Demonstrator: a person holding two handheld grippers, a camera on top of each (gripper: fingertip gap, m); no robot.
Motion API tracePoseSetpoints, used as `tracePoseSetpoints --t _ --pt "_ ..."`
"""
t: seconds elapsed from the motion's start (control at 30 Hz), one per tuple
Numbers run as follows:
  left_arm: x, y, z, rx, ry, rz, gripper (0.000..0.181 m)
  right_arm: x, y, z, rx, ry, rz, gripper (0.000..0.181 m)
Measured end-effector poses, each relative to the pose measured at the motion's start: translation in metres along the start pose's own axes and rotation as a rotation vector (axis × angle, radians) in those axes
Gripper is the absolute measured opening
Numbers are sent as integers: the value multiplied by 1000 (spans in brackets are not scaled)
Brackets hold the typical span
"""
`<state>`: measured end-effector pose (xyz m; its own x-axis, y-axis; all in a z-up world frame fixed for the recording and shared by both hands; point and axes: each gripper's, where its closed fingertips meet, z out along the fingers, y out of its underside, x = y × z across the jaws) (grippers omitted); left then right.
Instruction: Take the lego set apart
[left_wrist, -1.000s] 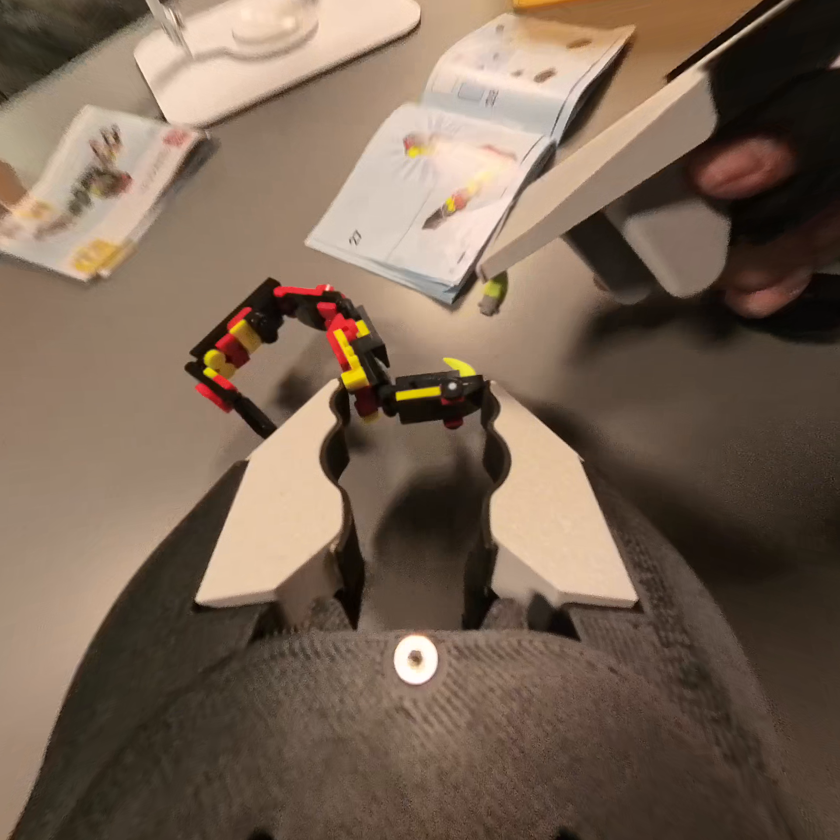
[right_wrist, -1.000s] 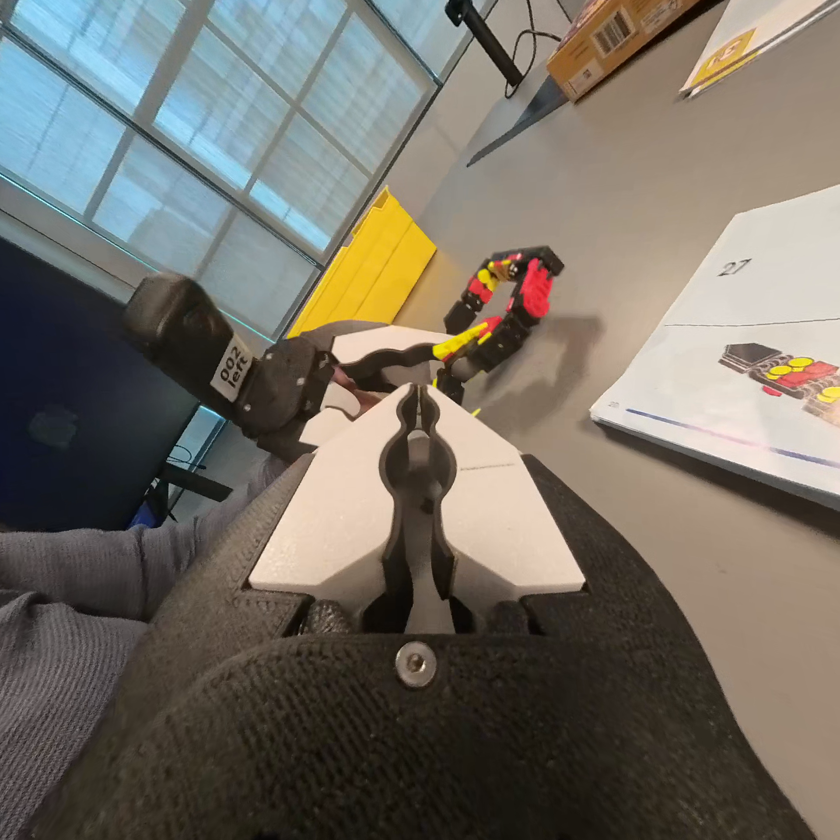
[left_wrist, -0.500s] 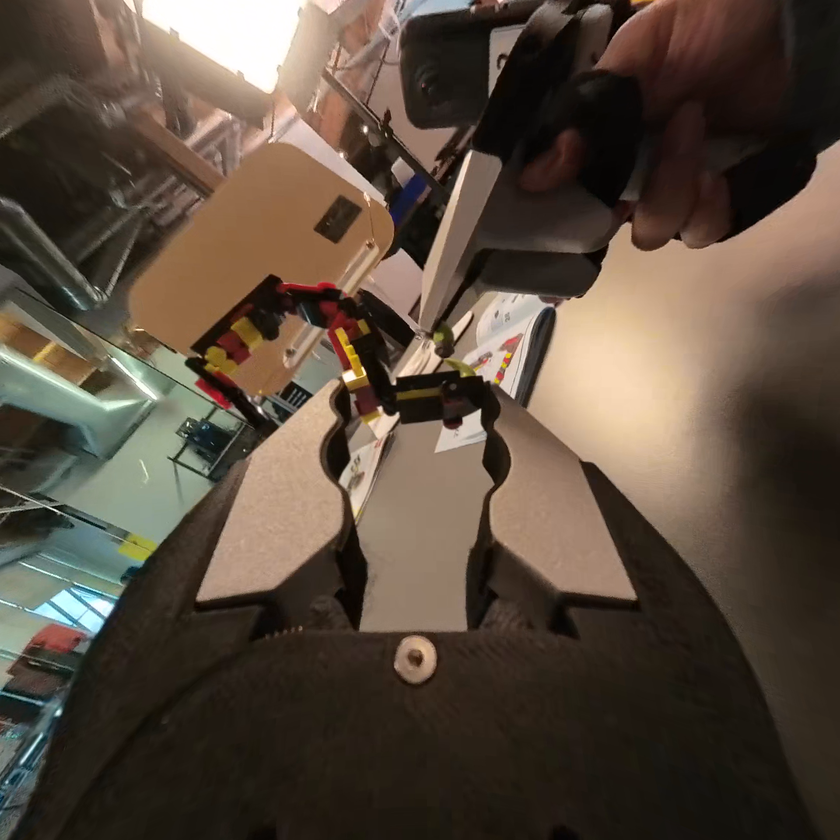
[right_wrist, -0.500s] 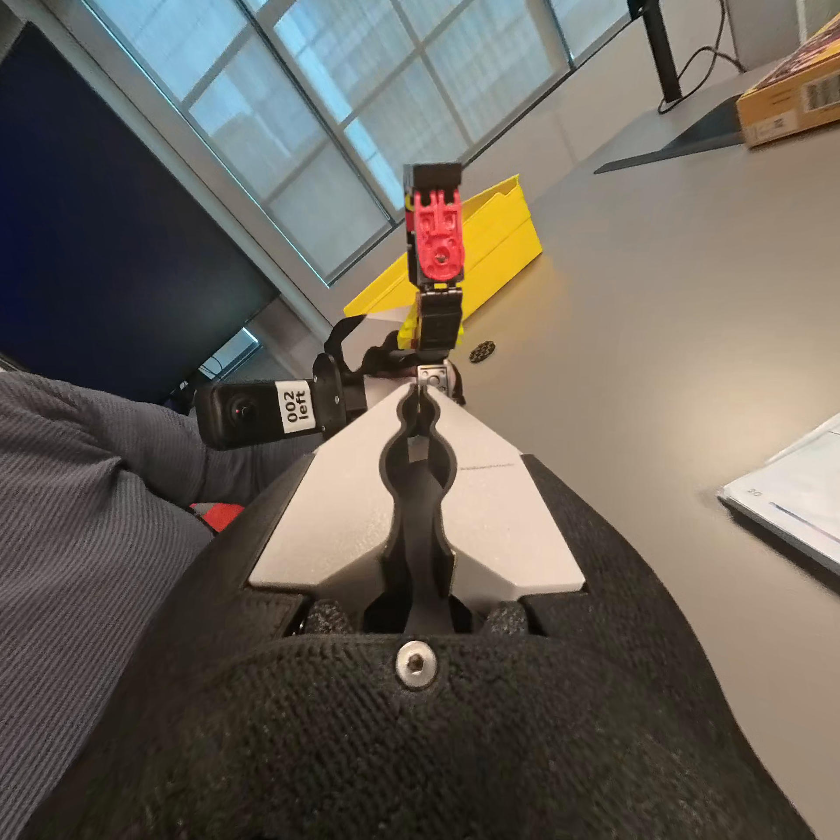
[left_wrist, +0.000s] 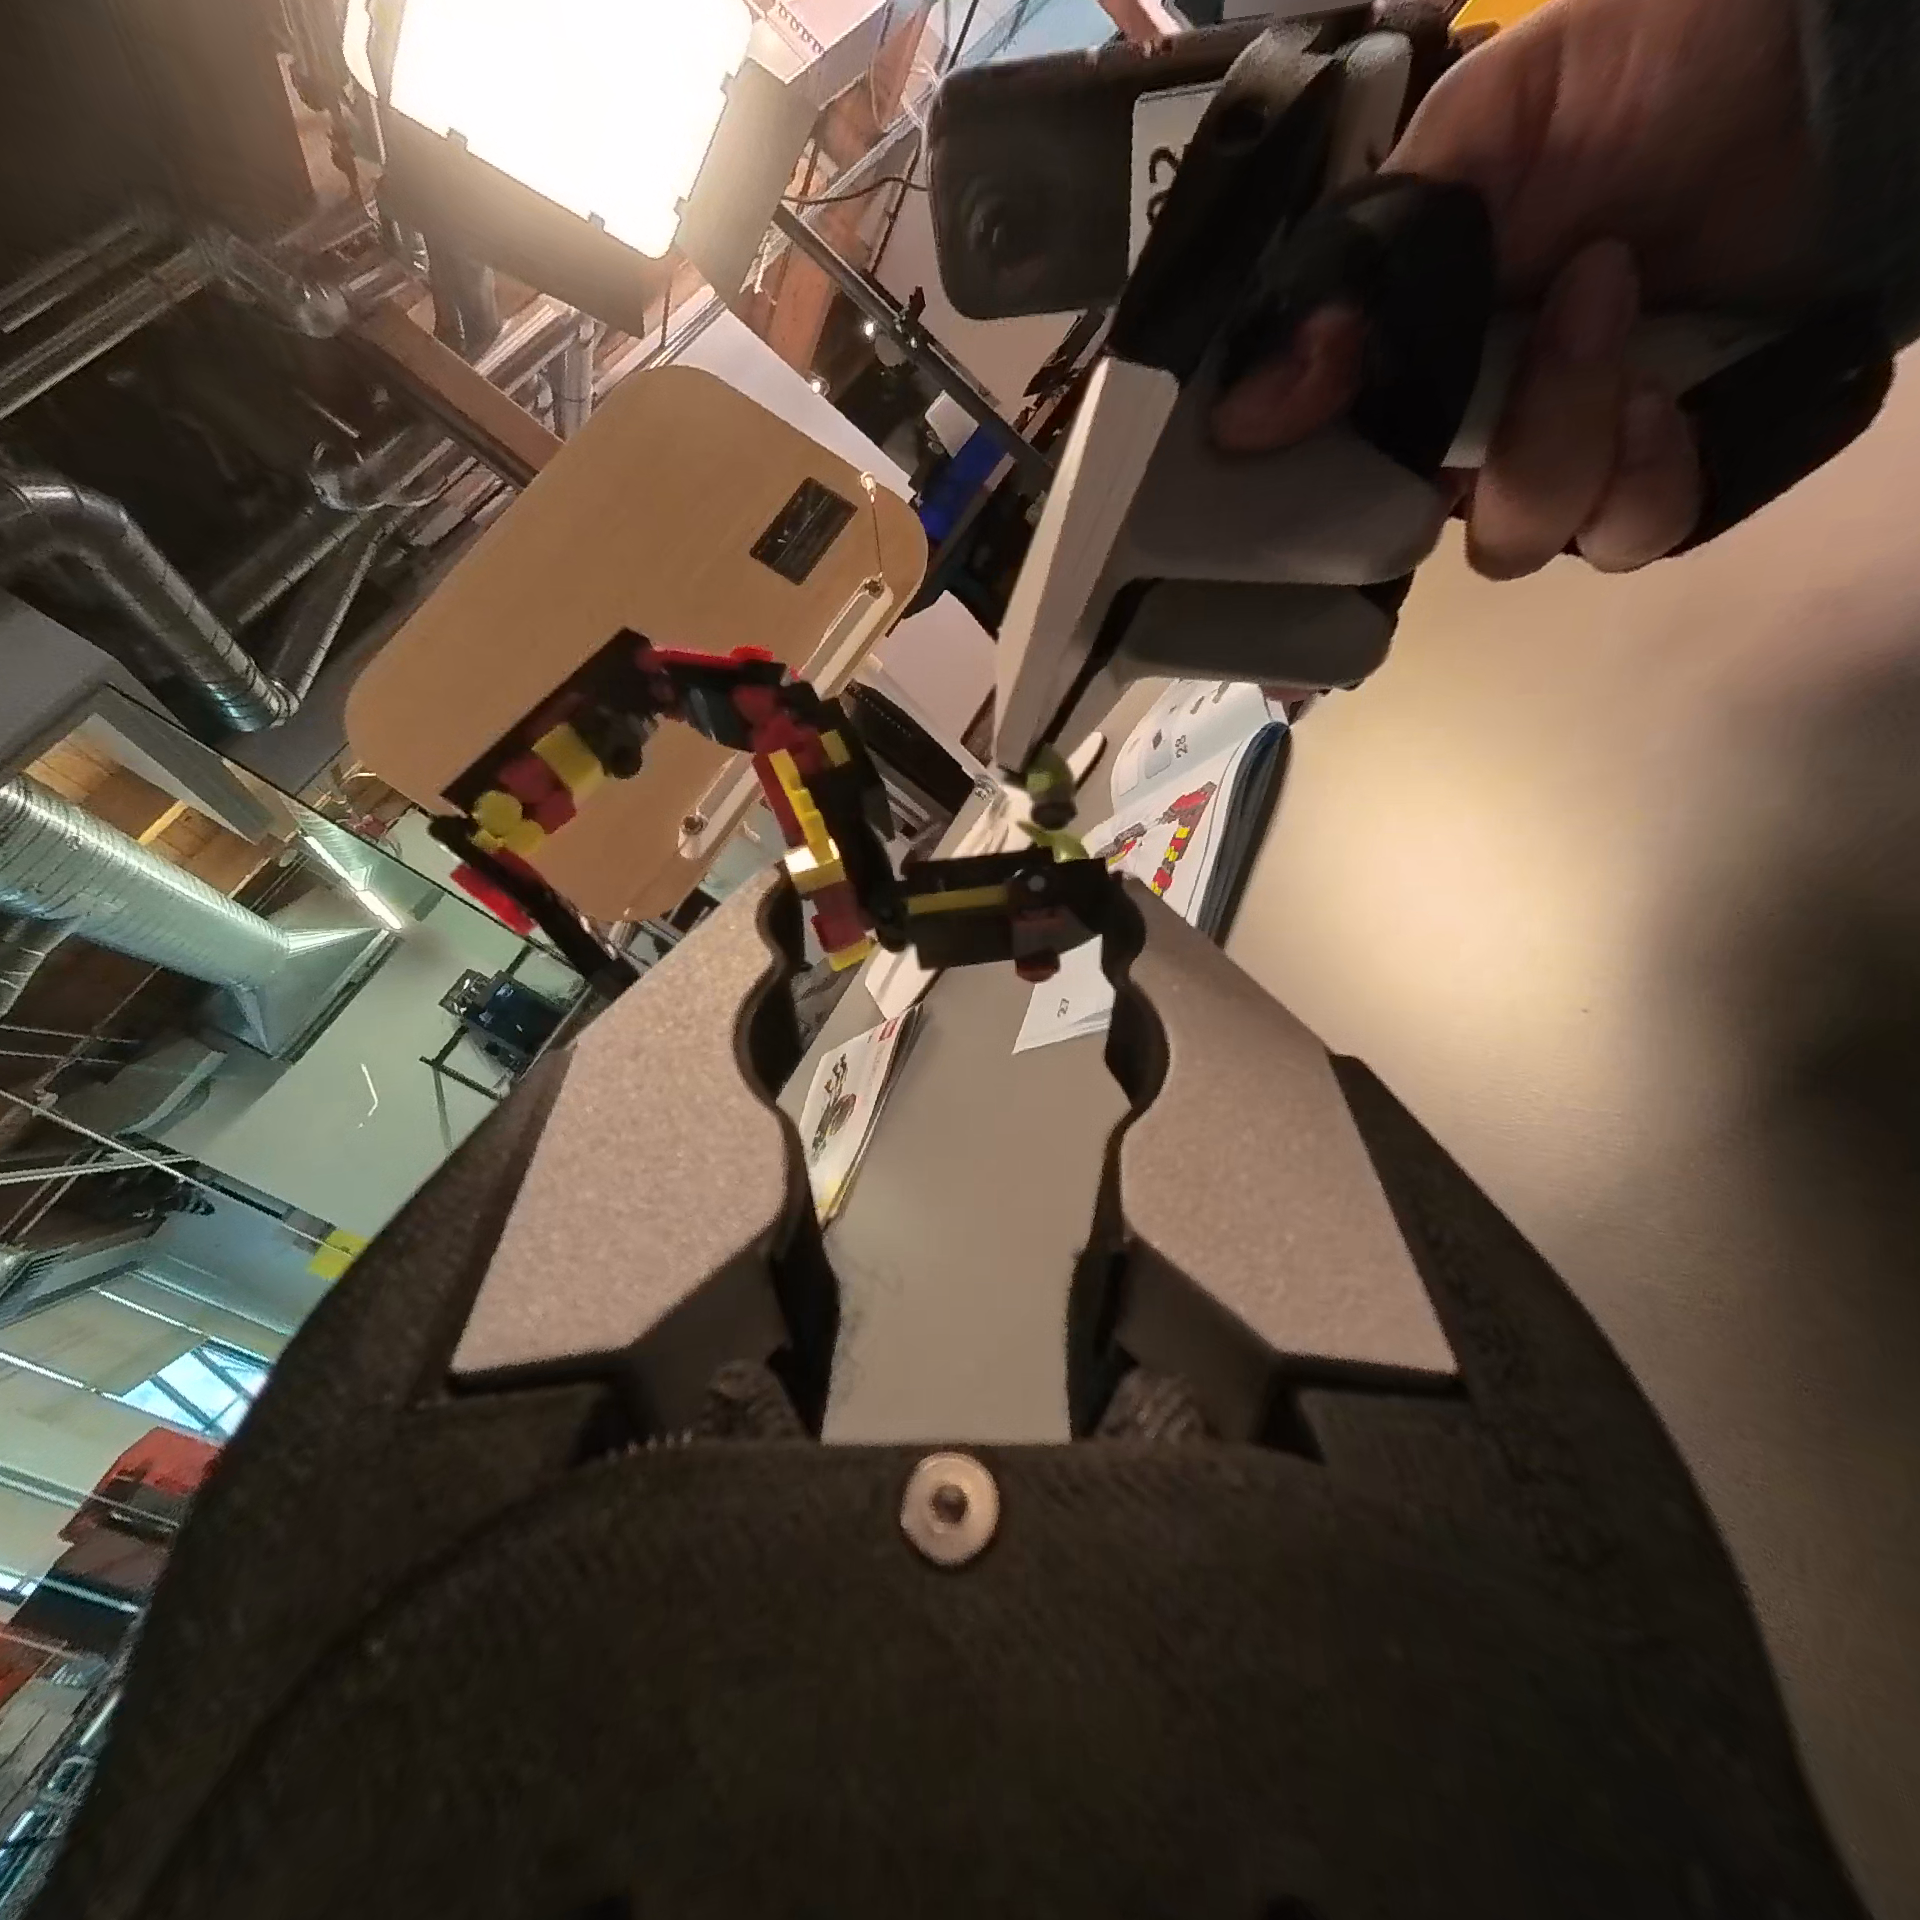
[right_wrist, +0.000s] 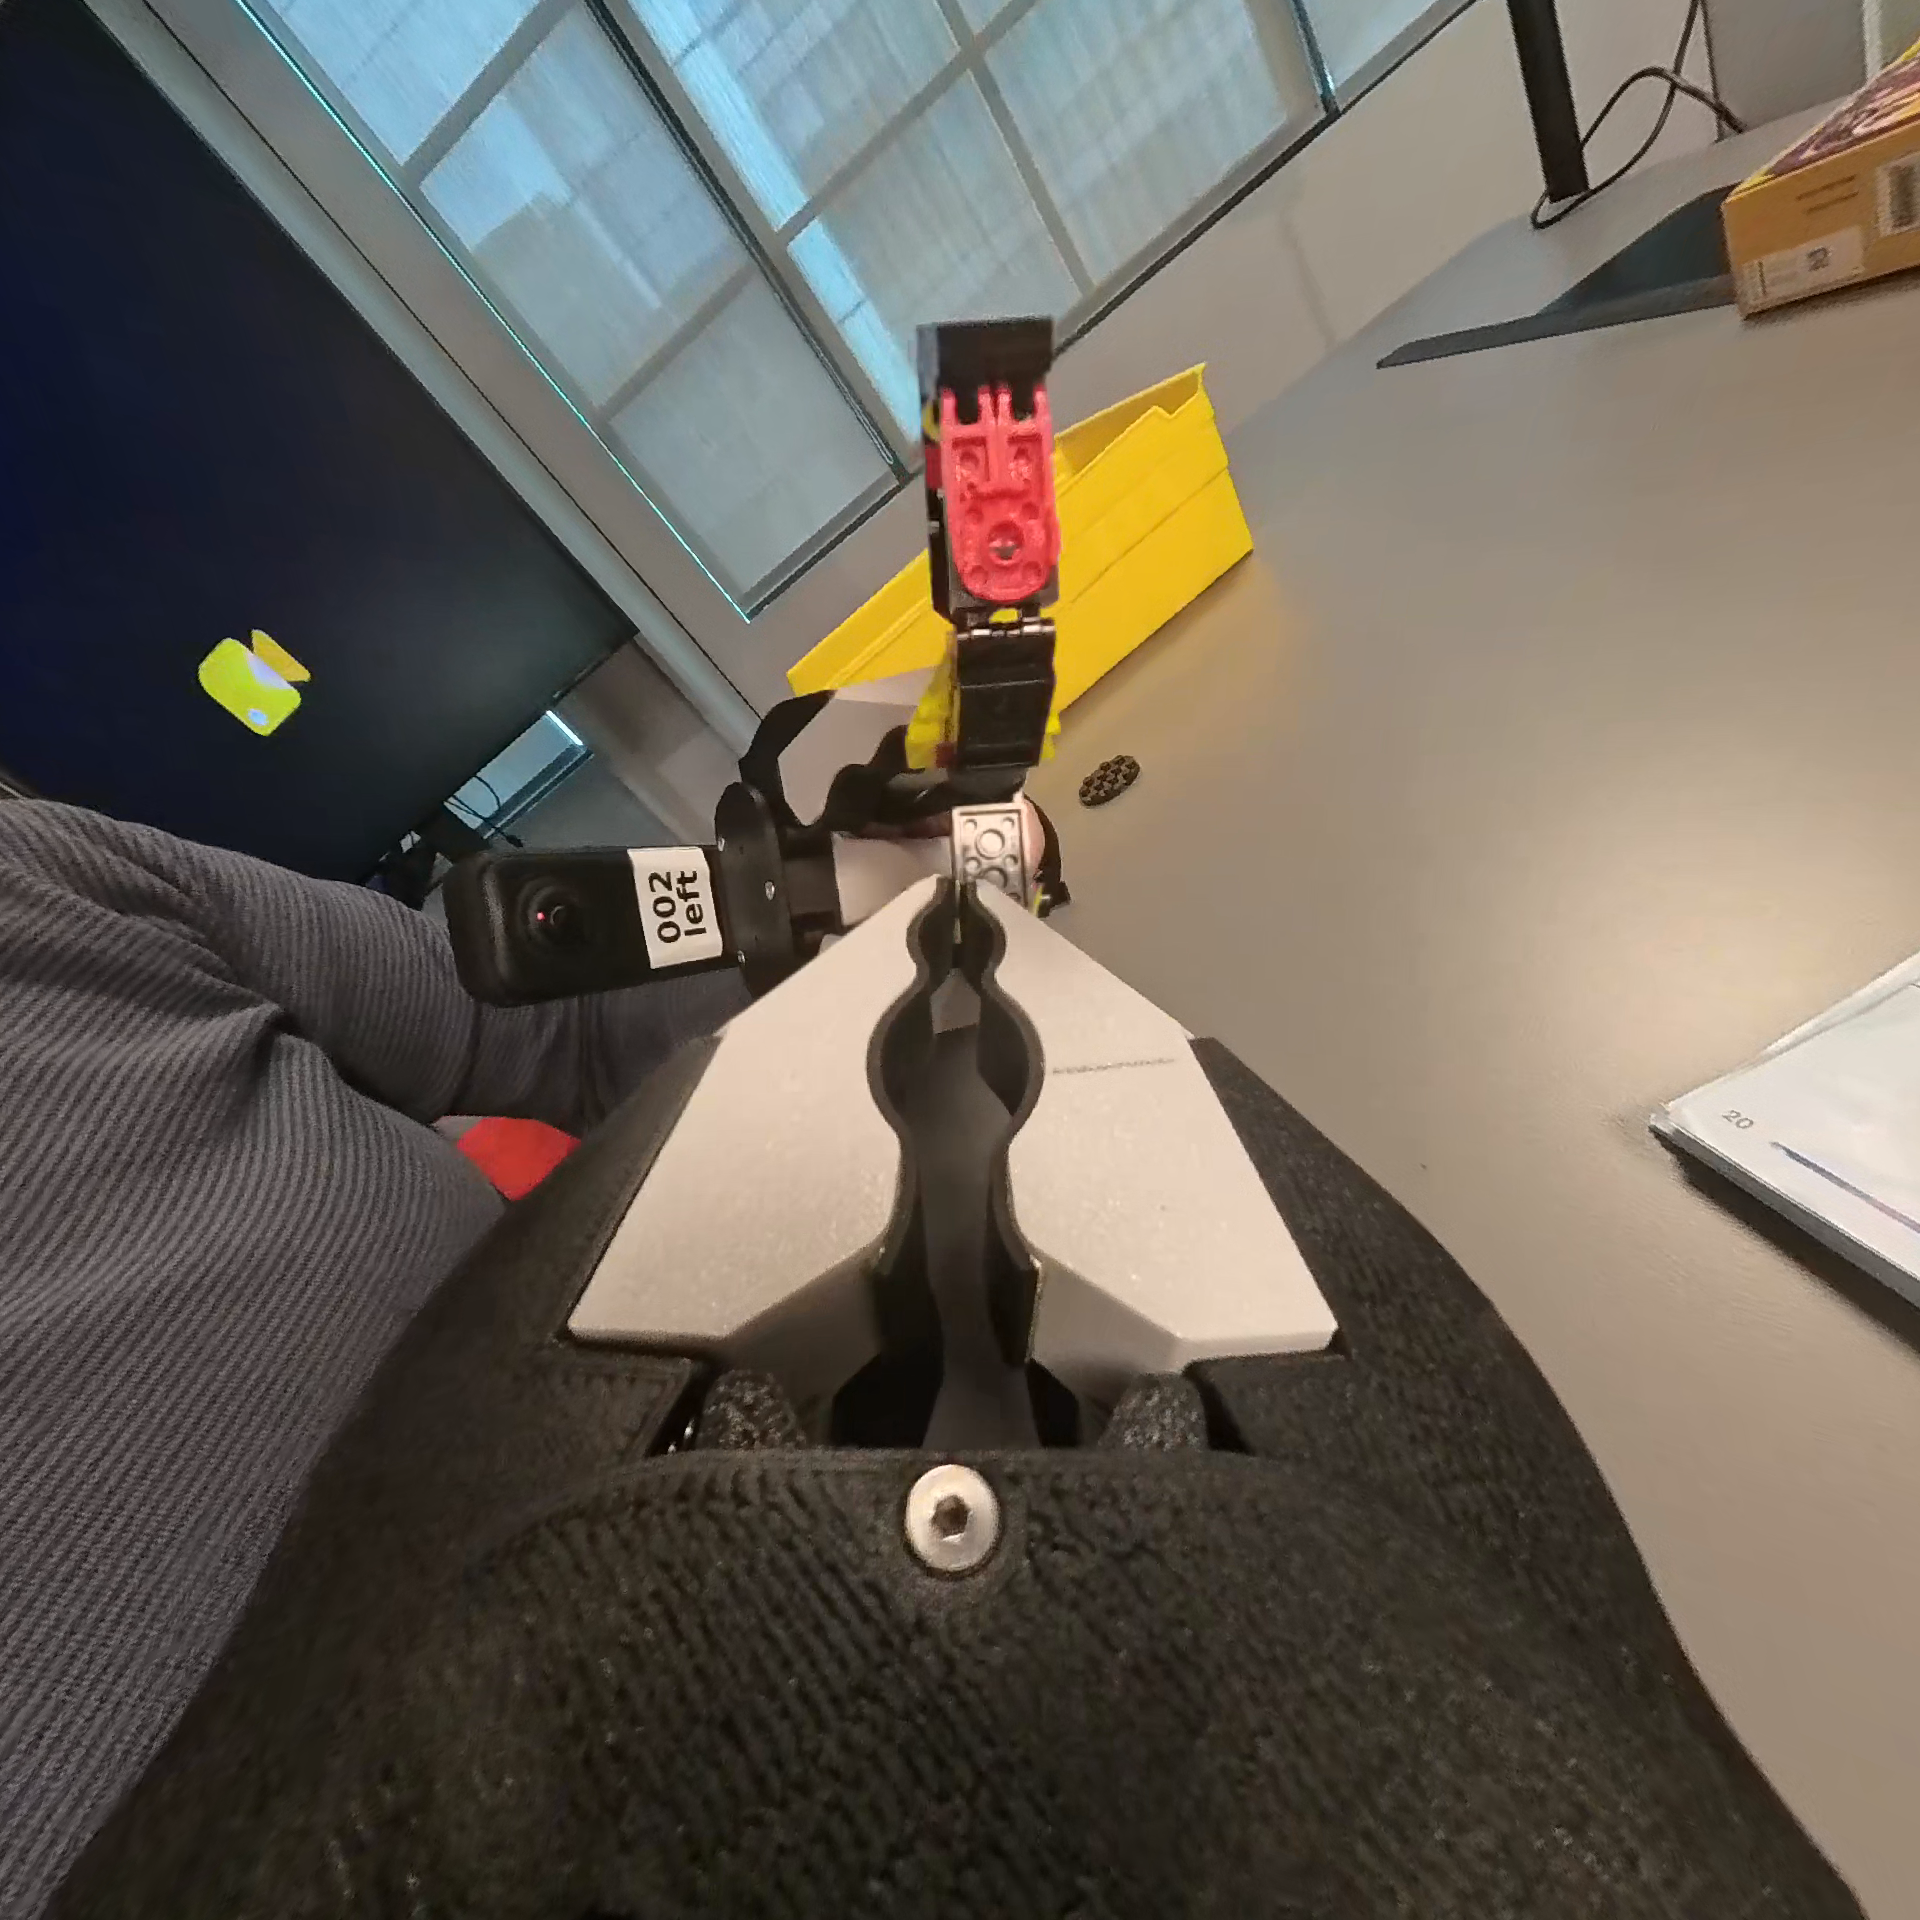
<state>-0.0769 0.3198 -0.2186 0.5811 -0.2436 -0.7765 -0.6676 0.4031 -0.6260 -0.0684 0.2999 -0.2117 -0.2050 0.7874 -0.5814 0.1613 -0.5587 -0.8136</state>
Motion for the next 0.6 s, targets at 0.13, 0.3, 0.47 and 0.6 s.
tracePoseSetpoints --t 0.13,0.3,0.47,0.6 --pt "0 -1 0 0 0 -8 57 2 4 3 -18 16 0 0" --pt "0 -2 0 8 -1 -5 57 4 5 3 -16 16 14 0" --pt "0 -1 0 0 -4 -9 57 3 6 4 -2 -6 43 0" --pt "1 -1 1 -8 -5 -12 57 7 4 5 27 4 62 0"
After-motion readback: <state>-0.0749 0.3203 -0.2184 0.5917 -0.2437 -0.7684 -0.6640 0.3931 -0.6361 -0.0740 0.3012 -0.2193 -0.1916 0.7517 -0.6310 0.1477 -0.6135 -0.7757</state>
